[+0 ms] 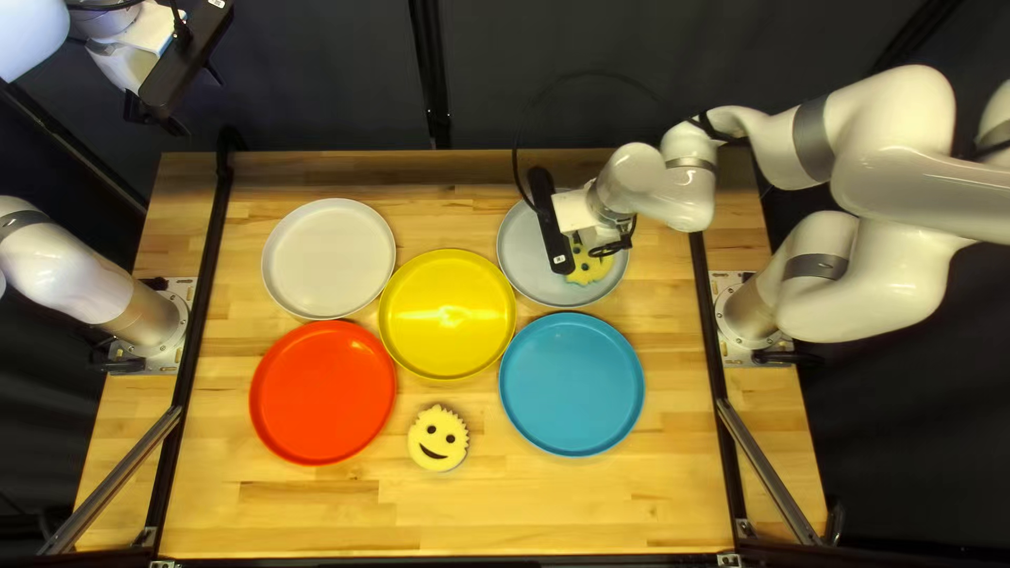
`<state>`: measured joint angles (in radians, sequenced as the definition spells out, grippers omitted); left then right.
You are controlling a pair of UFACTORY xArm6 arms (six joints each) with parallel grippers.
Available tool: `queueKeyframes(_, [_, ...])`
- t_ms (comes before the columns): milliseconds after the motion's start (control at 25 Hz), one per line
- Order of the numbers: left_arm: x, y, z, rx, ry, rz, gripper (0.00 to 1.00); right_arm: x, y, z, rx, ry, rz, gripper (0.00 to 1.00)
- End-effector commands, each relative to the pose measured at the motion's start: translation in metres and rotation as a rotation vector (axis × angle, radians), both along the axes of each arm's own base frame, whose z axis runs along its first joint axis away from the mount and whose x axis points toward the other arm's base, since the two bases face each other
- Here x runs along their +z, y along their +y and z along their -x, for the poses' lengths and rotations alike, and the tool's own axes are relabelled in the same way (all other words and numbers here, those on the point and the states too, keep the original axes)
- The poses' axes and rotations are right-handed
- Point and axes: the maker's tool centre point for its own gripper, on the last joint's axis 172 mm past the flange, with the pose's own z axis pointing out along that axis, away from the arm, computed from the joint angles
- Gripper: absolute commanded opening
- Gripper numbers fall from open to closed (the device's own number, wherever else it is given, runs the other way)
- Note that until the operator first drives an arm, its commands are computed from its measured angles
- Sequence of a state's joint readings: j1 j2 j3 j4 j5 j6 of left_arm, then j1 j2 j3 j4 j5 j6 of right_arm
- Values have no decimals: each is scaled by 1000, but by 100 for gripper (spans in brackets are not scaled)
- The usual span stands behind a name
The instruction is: Pick up sponge and scrub the plate
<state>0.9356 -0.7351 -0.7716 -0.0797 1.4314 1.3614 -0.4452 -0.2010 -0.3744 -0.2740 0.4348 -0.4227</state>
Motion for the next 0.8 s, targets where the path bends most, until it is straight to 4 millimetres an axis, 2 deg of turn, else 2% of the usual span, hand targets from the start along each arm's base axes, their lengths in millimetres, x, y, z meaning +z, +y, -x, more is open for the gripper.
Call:
queueKeyframes(40, [0,0,0,0,0,0,100,2,-19,-6,-28,7,-3,0])
queueKeyframes(240, [0,0,0,0,0,0,100,-1,-53,-7,-70,17,-12,0])
queueKeyframes(320, [0,0,0,0,0,0,100,0,-58,-6,-81,15,-14,0])
queueKeyframes(520, [0,0,0,0,0,0,100,2,-54,-4,-82,-5,-10,0])
queueKeyframes(680, [0,0,0,0,0,0,100,1,-40,2,-55,-15,-11,0])
queueKeyframes(800, [0,0,0,0,0,0,100,-1,-26,14,-28,-16,-14,0])
